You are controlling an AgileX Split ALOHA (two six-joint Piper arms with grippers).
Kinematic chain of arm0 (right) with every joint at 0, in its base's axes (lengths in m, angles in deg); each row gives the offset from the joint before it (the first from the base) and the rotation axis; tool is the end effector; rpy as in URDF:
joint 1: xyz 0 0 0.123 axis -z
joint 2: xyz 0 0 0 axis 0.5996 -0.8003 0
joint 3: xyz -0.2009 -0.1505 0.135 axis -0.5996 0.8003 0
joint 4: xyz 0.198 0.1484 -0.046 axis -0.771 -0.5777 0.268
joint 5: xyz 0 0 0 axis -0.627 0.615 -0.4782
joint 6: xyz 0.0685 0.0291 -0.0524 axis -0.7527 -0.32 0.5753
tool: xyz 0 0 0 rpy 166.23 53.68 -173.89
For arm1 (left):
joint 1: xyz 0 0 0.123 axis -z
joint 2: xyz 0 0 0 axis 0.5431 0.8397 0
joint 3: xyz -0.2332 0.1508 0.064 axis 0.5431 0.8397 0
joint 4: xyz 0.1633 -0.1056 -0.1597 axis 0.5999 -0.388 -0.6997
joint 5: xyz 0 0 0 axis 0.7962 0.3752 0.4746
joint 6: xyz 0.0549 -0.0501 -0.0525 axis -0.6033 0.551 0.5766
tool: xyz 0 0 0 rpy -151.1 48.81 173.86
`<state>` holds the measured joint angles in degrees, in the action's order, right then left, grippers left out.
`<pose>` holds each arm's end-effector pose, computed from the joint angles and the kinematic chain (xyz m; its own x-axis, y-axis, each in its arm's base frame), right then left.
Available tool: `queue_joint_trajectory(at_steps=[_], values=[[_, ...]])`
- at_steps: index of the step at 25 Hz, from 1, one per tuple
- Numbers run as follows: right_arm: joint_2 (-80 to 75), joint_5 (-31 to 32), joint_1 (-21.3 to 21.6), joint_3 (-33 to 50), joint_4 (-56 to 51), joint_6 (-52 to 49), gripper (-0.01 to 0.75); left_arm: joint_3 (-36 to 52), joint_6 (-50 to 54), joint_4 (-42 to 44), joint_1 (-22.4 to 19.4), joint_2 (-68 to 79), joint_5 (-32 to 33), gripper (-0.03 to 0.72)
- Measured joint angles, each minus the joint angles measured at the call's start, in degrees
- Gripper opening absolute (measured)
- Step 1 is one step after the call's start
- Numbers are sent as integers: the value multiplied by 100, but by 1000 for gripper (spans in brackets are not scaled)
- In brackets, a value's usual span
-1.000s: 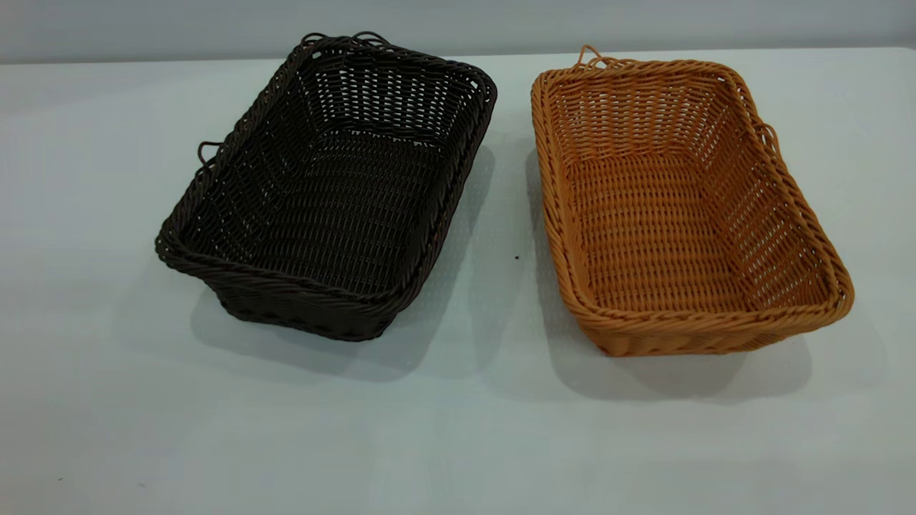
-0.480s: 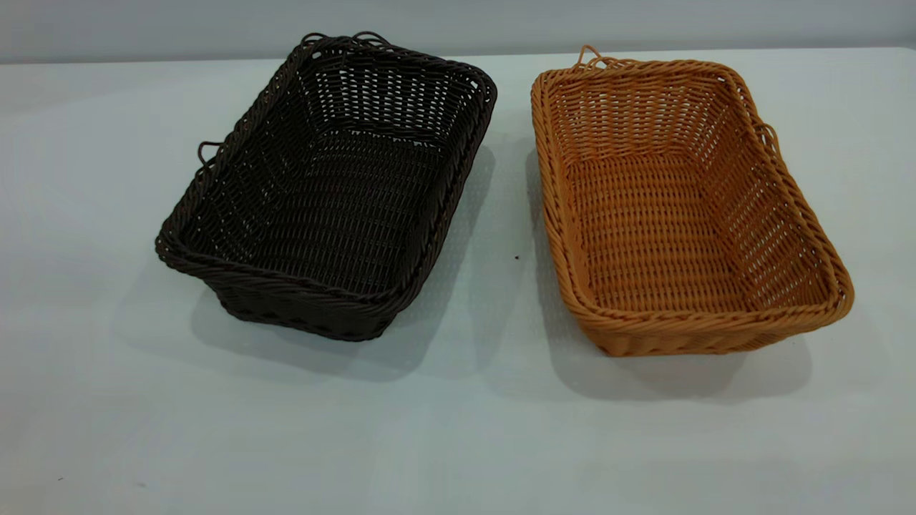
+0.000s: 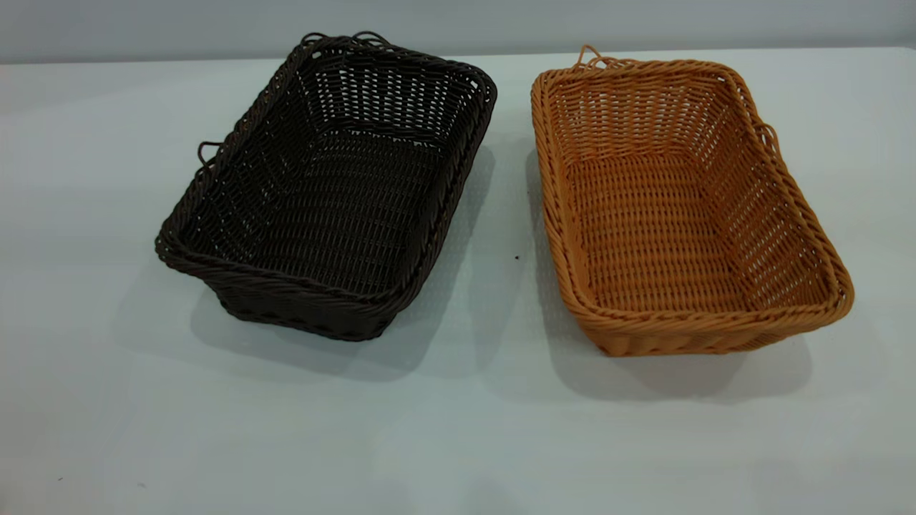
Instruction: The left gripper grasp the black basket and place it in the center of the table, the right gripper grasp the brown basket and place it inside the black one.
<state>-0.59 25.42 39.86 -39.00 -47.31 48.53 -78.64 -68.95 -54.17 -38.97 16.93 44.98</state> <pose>0.0546 0.0178 0.3417 -0.4309 0.1752 -0.8852 -0.0881 0.9681 0.2345 0.0736 -0.0031 0.3367 -0.2626 -0.0284 -0.9645 0.0090 0.9995 -0.0319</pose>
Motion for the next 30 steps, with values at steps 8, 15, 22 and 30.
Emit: queue_joint_trajectory(at_steps=[8, 15, 22, 30], values=[[-2740, 178, 0, 45, -1014, 555, 573, -267, -607, -186, 0, 2552, 51, 511], [-5134, 390, -442, 45, -2069, 880, 574, -954, -1246, -939, 0, 4250, -127, 518], [-6921, -517, -1634, 45, -3465, 491, 574, -1304, -1792, -1826, 0, 5198, -413, 518], [-8446, -1236, -2159, 19, -5741, 409, 574, -1304, -2007, -1981, -2, 5558, -500, 518]])
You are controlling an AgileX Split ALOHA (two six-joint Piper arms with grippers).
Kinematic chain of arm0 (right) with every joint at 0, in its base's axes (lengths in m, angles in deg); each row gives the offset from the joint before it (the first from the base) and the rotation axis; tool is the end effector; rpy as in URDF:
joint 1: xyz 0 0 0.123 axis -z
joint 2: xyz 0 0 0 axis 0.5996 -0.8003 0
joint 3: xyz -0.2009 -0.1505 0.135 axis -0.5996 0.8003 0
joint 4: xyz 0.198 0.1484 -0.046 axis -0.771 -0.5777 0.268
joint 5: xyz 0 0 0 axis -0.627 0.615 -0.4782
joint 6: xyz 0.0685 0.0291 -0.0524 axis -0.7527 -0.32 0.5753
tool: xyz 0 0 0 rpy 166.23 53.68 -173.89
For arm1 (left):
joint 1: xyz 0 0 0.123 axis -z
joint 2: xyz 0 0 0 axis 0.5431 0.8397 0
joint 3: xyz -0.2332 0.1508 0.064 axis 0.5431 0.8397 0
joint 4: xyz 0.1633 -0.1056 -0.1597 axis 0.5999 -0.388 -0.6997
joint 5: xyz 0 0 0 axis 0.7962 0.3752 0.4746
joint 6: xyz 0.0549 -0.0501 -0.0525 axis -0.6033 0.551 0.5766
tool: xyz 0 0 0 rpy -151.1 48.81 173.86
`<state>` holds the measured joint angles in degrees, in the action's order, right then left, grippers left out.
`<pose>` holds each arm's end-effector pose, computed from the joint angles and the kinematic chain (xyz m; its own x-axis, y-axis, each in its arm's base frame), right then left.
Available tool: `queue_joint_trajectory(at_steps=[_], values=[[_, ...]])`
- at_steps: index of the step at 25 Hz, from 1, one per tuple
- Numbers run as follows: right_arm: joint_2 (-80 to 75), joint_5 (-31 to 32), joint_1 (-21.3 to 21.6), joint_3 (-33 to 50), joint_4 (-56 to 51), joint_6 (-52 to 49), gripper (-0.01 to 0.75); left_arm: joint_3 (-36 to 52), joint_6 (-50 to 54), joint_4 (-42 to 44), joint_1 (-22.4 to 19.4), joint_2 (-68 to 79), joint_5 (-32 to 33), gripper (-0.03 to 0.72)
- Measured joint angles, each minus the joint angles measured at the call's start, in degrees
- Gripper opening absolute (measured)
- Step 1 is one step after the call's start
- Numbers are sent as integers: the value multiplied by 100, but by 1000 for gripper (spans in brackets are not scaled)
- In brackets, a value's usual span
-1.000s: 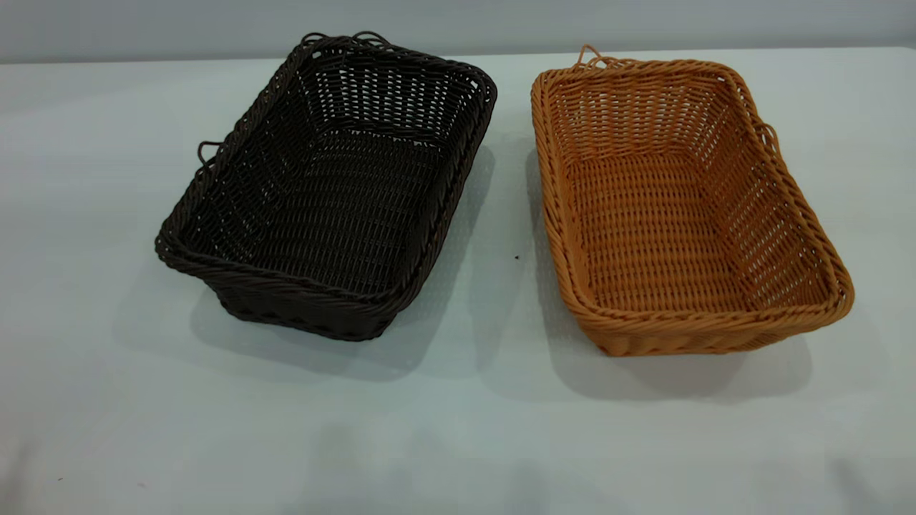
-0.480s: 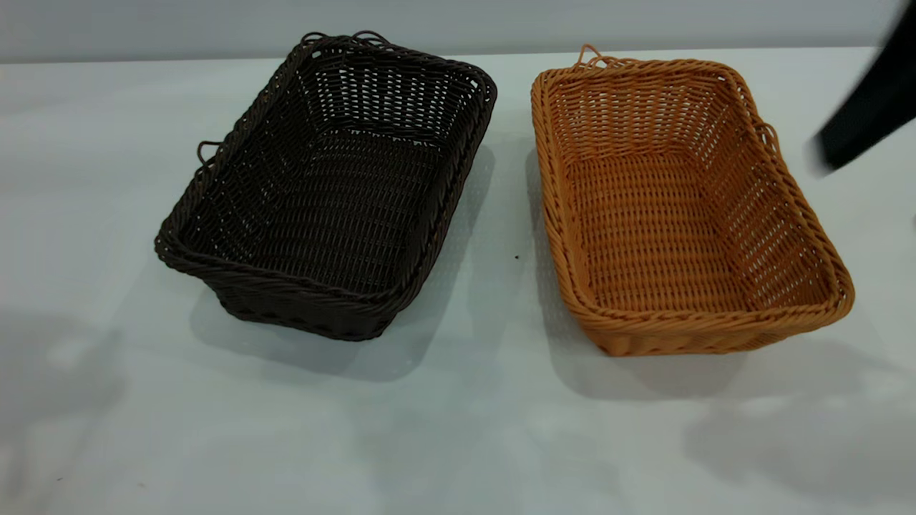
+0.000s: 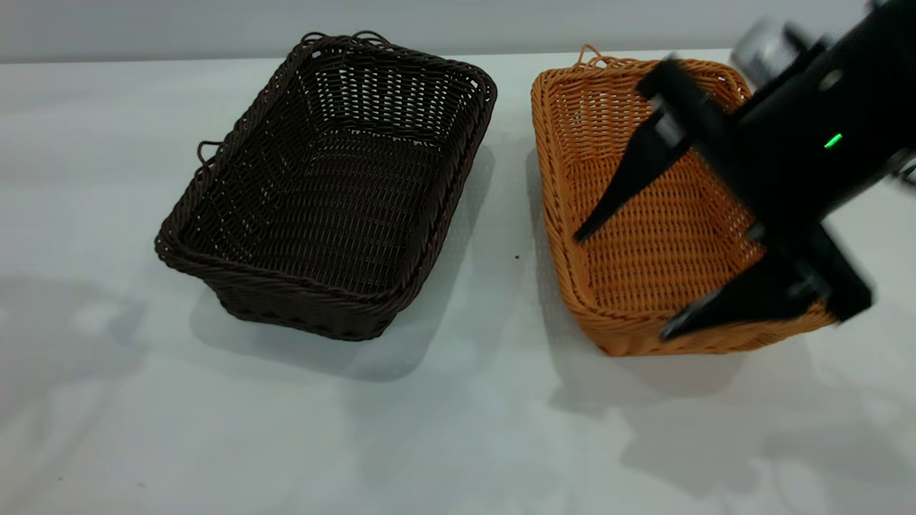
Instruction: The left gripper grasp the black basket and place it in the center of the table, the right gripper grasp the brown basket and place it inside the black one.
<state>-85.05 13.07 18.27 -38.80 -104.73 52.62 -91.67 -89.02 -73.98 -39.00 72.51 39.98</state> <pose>0.2423 0.1363 0.1029 -0.7698 0.5243 0.3640 0.6362 0.5843 0.5039 0.2716 0.0058 0.2530 -0.7561 -0.0568 -0.6520 0.0789 0.9810 -0.1770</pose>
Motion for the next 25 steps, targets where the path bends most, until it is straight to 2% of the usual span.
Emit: queue_joint_trajectory(at_steps=[7, 14, 21, 25], values=[[-753, -1000, -24, -24, -1709, 162, 574, -1, -128, -11, 0, 95, -85, 518], [-1231, -1667, -24, -29, -2525, 224, 574, -349, -175, -11, 26, 931, -107, 518], [-1639, -1812, -24, -39, -2692, 241, 574, -1383, -87, 95, 710, 2325, -80, 518], [-1658, -1794, -24, -46, -2703, 283, 574, -2063, 557, 710, 1137, 3158, -80, 518]])
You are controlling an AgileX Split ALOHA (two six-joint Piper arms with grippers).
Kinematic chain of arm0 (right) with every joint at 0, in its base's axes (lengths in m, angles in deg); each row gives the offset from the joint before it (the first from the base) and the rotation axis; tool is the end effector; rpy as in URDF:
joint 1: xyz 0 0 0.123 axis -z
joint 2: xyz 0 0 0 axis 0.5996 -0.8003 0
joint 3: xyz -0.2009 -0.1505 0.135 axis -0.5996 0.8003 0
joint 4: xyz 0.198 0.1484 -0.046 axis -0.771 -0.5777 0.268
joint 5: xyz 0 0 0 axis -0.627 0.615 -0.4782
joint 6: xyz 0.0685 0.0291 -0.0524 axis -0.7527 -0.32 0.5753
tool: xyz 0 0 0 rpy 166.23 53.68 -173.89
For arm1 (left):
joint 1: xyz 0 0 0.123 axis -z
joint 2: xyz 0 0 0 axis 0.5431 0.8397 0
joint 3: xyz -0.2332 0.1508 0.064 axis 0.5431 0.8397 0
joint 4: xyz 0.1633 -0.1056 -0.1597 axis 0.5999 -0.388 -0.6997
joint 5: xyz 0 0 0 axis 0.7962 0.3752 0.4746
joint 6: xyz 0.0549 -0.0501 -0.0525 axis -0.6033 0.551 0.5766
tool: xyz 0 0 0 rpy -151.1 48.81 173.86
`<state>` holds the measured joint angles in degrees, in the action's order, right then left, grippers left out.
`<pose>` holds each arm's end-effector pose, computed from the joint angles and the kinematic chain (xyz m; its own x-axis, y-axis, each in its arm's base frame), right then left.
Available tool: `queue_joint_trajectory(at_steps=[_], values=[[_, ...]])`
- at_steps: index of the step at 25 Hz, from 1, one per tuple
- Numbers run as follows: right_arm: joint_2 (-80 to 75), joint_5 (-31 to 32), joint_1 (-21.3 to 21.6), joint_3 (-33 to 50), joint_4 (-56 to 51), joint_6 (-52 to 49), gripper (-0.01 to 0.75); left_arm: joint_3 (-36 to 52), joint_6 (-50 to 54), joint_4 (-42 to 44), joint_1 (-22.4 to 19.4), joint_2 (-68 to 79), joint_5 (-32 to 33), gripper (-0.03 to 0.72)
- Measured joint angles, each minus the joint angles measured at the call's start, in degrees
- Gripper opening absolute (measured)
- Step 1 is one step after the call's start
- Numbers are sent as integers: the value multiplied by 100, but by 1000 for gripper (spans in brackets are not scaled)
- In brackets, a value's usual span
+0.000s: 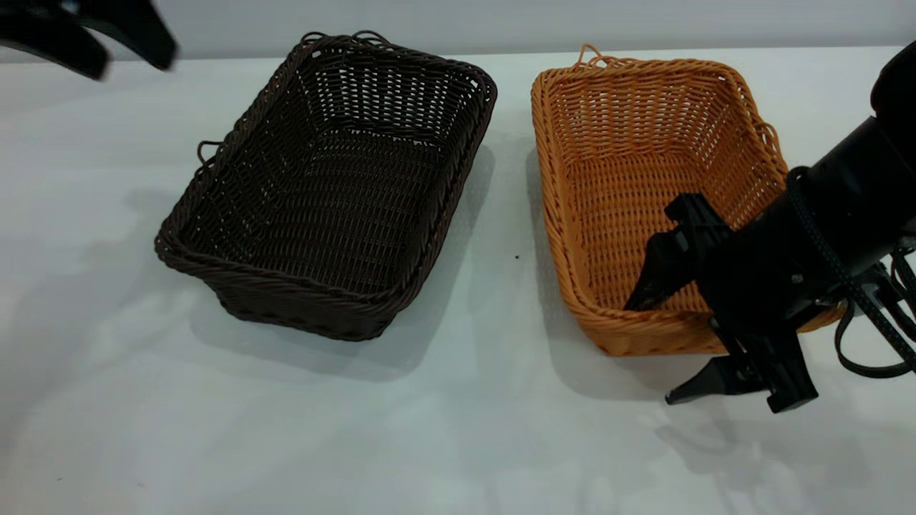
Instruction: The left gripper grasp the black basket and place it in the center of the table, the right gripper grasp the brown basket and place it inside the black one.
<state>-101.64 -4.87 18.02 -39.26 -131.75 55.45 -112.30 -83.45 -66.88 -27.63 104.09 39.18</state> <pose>0.2567 0.1171 0.0178 -0.3412 0.8879 0.3085 0.9281 0.2661 0.2605 0.3844 -0.0534 0.1682 -0.8659 0.1193 -0.4859 0.2187 0.9637 -0.1533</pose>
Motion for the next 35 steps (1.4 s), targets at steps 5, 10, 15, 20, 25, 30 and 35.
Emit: queue_joint_trajectory(at_steps=[5, 10, 15, 20, 25, 30, 35], values=[[0, -25, 0, 0, -39, 97, 574, -643, 1235, 1271, 409, 898, -5, 518], [0, -31, 0, 0, -168, 109, 574, -1069, 1733, 1689, 500, 1619, -122, 518], [0, -114, 0, 0, -227, 109, 574, -1467, 1709, 1684, 706, 2221, -163, 518], [0, -261, 0, 0, -236, 109, 566, -1583, 1710, 1695, 830, 2513, -406, 493], [0, -306, 0, -5, -241, 162, 403, -1588, 1754, 1706, 830, 2618, -584, 248], [11, -423, 32, -46, -335, 222, 102, -1588, 1718, 1818, 830, 2618, -596, 86], [206, -333, 536, -248, -196, 666, 67, -1594, 1259, 2567, 811, 2601, -625, 85]])
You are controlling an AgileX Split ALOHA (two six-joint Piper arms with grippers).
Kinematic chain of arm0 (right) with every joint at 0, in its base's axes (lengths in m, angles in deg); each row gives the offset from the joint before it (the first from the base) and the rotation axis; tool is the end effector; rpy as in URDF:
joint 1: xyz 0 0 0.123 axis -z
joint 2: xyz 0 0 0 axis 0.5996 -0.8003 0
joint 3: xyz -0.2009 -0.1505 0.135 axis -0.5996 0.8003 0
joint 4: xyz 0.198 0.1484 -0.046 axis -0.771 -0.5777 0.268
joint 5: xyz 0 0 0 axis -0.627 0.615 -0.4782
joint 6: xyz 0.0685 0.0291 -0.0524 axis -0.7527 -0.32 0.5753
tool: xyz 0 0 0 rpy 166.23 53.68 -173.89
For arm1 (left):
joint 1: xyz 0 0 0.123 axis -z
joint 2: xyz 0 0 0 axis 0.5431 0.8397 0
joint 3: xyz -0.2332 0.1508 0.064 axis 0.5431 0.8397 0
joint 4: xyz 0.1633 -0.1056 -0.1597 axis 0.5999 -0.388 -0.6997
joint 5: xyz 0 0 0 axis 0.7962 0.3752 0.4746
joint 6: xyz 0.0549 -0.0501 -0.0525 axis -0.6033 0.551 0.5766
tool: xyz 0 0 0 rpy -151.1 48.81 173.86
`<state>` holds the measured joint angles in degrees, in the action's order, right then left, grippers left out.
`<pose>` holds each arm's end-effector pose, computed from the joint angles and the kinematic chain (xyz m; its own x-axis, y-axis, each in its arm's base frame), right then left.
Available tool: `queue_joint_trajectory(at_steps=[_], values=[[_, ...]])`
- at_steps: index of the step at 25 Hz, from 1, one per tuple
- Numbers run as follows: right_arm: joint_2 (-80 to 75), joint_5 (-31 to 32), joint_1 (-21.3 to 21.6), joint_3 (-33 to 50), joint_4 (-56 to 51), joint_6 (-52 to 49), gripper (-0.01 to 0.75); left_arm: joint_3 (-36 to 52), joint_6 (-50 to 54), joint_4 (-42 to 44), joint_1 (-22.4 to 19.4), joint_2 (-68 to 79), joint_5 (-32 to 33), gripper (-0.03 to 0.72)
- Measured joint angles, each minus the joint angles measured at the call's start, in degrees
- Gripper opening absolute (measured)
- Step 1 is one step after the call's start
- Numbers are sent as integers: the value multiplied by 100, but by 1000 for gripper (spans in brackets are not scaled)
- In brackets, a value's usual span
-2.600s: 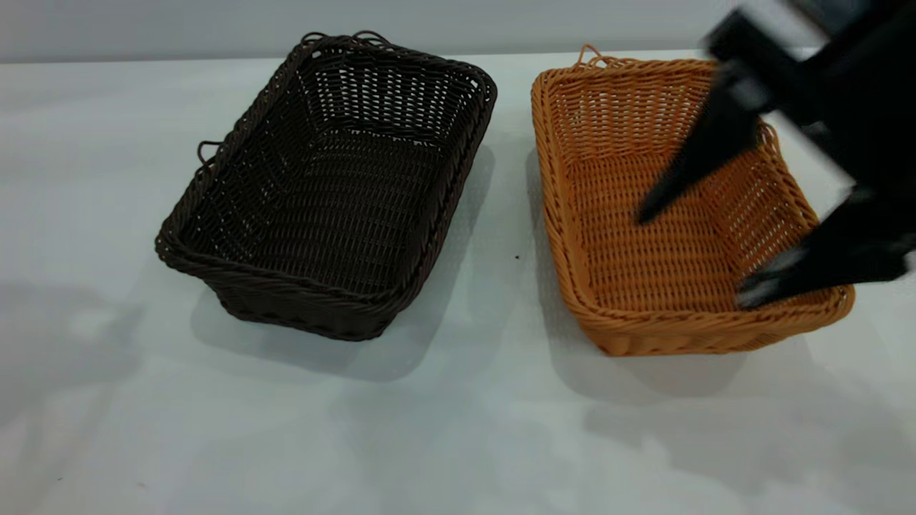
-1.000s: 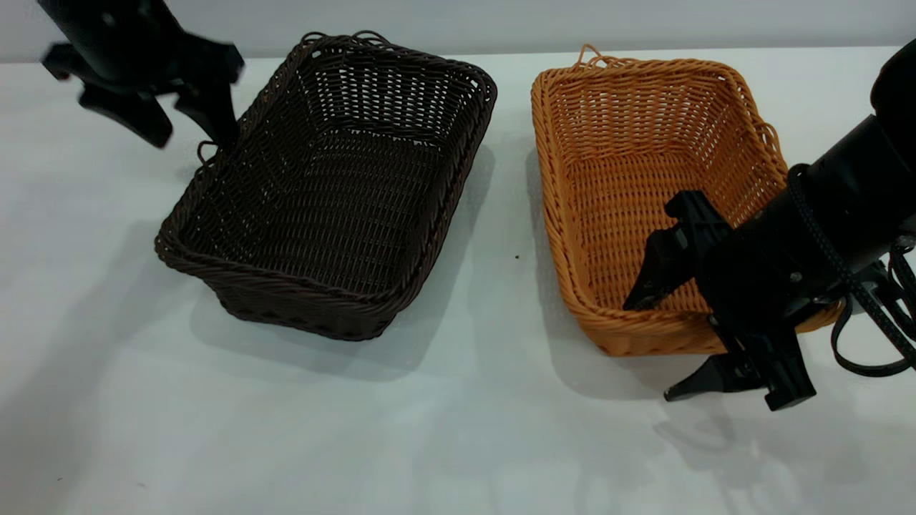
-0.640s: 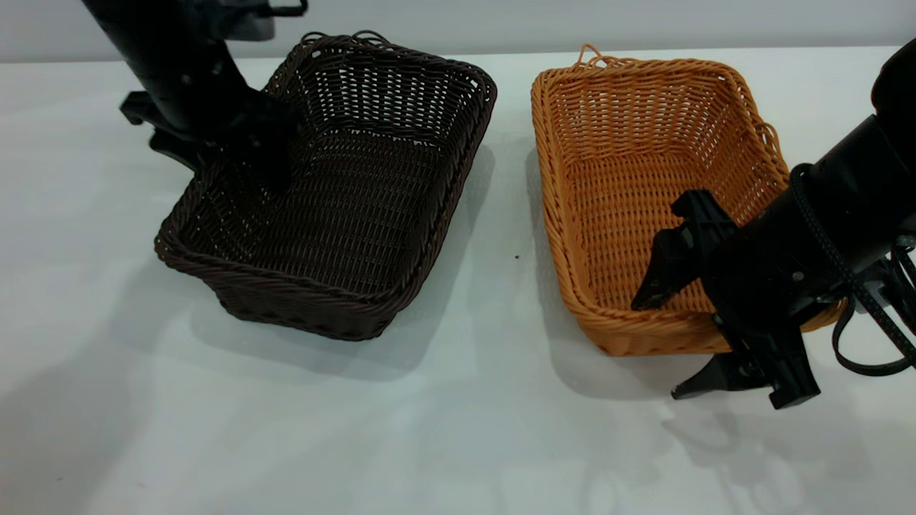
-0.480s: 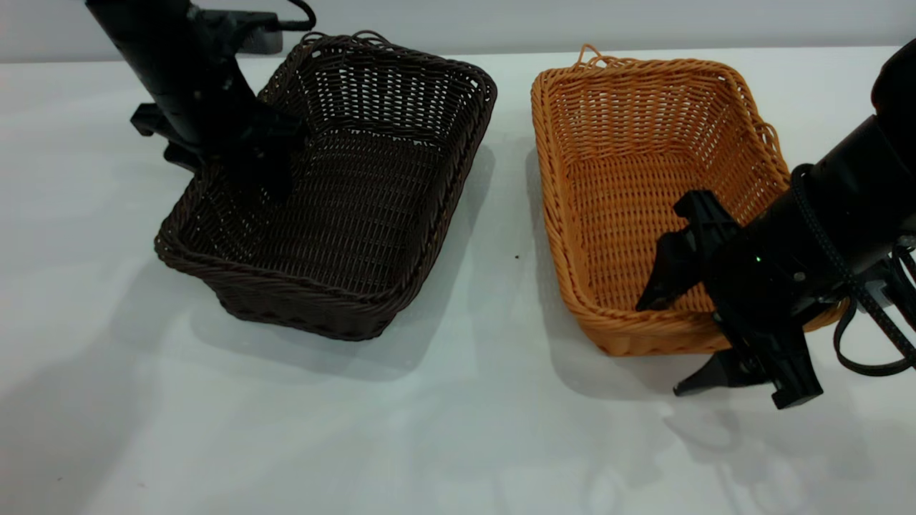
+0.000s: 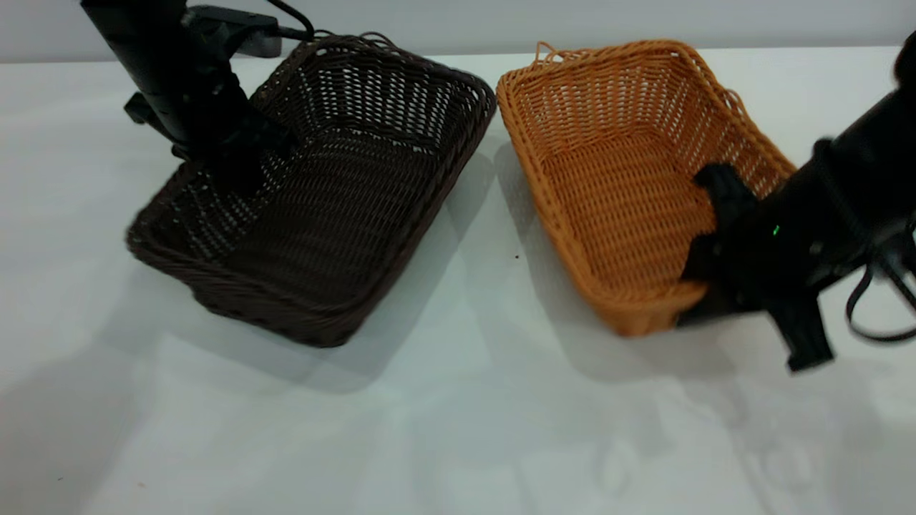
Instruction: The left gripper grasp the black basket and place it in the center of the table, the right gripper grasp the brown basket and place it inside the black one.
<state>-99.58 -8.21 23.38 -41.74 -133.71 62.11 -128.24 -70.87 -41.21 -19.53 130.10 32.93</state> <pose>0.2847 0.0917 0.0315 -0.3412 0.9132 0.2227 0.9009 0.2501 0.3547 0.4397 -0.1042 0.0442 -0.8251 0.4241 -0.3732 0.4238 0.9015 0.0874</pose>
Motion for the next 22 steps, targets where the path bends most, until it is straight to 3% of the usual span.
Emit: queue_joint_trajectory(at_steps=[5, 10, 16, 22], values=[[409, 435, 975, -696, 799, 776, 65, 0, -653, 454, 12, -55, -129, 85], [486, 1987, 1837, -1816, 2718, 348, 65, 0, -2124, 471, 224, -55, -551, 85], [486, 3629, 2067, -3018, 4836, -240, 65, 0, -4044, 490, 825, 11, -1119, 85], [486, 4187, 2067, -3603, 5067, -275, 65, -52, -4776, 626, 1334, 132, -1533, 85]])
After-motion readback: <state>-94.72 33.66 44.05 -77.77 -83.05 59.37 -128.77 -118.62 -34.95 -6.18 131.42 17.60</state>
